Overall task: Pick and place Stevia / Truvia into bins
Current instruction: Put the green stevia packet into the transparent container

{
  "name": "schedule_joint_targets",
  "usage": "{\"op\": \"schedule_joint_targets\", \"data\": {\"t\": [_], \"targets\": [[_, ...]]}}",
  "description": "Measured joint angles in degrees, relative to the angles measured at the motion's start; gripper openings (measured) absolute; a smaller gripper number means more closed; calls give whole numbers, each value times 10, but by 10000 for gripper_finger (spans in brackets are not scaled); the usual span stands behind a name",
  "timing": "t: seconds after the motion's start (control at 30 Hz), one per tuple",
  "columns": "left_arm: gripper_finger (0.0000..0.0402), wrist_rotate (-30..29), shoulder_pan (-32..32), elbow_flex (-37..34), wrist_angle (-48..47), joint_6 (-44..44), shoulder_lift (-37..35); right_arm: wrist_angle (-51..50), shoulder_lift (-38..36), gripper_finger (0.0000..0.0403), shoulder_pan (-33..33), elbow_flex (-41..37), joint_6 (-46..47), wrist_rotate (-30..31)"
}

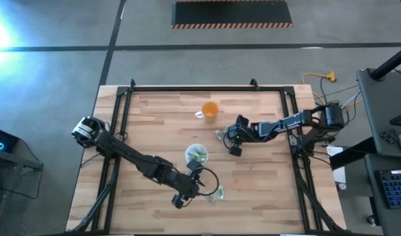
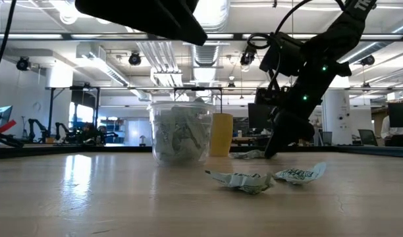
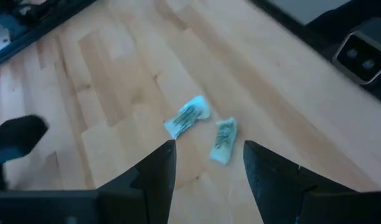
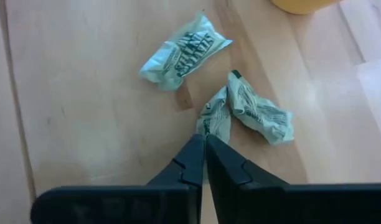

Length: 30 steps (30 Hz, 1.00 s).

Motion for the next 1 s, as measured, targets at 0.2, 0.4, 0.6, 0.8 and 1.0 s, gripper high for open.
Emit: {"op": "schedule_joint_targets", "data": {"t": [0.2,0.4,0.6,0.8,1.0], "targets": [[171,62,0,-12,74,14,39,1,-27,9,1,0,5,0],[171,66,2,2,100,20,102,-32,-88,9,14,0,17,-3],[171,64,16,13,108,31,141,-39,-166,8,38,0,17,-8],[171,64,26,14,135,31,166,17,-201,8,50,0,-6,-29],[171,65,25,10,141,25,167,138,-168,8,49,0,-48,-96]]}}
